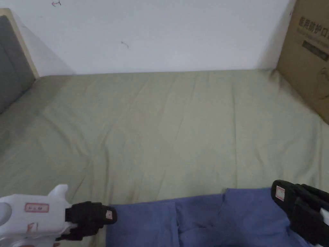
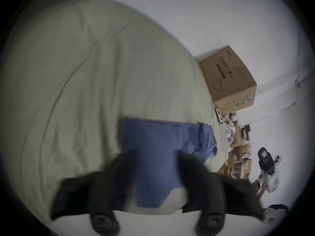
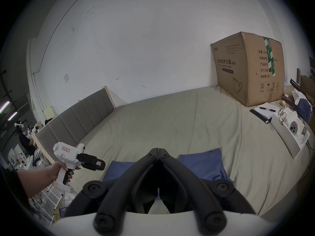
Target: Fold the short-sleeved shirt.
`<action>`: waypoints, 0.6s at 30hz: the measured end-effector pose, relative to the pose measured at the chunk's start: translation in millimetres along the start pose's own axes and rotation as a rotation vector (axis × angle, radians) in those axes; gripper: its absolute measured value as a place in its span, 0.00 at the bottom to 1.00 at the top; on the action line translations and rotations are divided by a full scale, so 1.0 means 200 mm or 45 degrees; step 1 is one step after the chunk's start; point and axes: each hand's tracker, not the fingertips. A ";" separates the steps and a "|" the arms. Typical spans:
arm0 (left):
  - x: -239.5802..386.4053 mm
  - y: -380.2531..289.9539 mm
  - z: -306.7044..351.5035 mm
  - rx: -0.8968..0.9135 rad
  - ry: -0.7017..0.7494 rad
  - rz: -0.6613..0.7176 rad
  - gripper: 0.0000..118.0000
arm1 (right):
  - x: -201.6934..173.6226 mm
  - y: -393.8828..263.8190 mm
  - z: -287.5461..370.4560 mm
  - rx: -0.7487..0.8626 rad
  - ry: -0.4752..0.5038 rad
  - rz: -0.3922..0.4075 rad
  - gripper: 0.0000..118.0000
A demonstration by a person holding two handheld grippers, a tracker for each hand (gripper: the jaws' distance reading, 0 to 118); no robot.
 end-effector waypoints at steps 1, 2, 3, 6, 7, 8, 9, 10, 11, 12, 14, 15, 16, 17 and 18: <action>-0.07 -0.02 -0.02 -0.018 -0.016 0.041 0.92 | -0.01 0.00 -0.01 -0.008 0.006 0.004 0.00; -0.14 -0.04 -0.03 -0.037 -0.093 0.085 0.99 | -0.02 0.01 -0.02 -0.008 0.009 0.003 0.00; -0.13 -0.05 -0.04 -0.007 -0.194 0.132 0.98 | -0.03 0.01 -0.02 -0.008 0.013 0.004 0.00; -0.11 -0.08 -0.15 -0.031 -0.449 0.272 1.00 | -0.06 0.03 -0.05 -0.023 0.004 0.045 0.00; -0.18 -0.08 -0.21 -0.029 -0.535 0.298 1.00 | -0.07 0.03 -0.06 -0.029 -0.002 0.057 0.00; -0.17 -0.07 -0.26 -0.038 -0.647 0.319 1.00 | -0.08 0.04 -0.07 -0.036 -0.001 0.063 0.00; -0.13 -0.07 -0.32 -0.059 -0.712 0.355 1.00 | -0.09 0.05 -0.08 -0.043 0.000 0.063 0.00; -0.09 -0.07 -0.38 -0.096 -0.738 0.382 1.00 | -0.09 0.05 -0.08 -0.048 0.001 0.060 0.00; -0.11 -0.06 -0.43 -0.107 -0.690 0.350 1.00 | -0.09 0.05 -0.08 -0.054 0.002 0.055 0.00; -0.08 -0.04 -0.47 -0.128 -0.670 0.294 1.00 | -0.09 0.05 -0.09 -0.058 0.003 0.053 0.00; 0.00 -0.04 -0.49 -0.124 -0.568 0.184 1.00 | -0.10 0.05 -0.08 -0.062 -0.002 0.058 0.00; -0.04 -0.02 -0.49 -0.111 -0.496 0.130 0.96 | -0.10 0.06 -0.08 -0.060 -0.003 0.063 0.00; -0.03 -0.02 -0.48 -0.092 -0.482 0.098 0.68 | -0.10 0.06 -0.07 -0.057 -0.002 0.066 0.00; -0.03 -0.01 -0.47 -0.074 -0.420 0.082 0.15 | -0.09 0.06 -0.06 -0.053 -0.004 0.065 0.00; -0.03 -0.01 -0.47 -0.049 -0.280 0.082 0.07 | -0.08 0.07 -0.06 -0.045 -0.011 0.062 0.00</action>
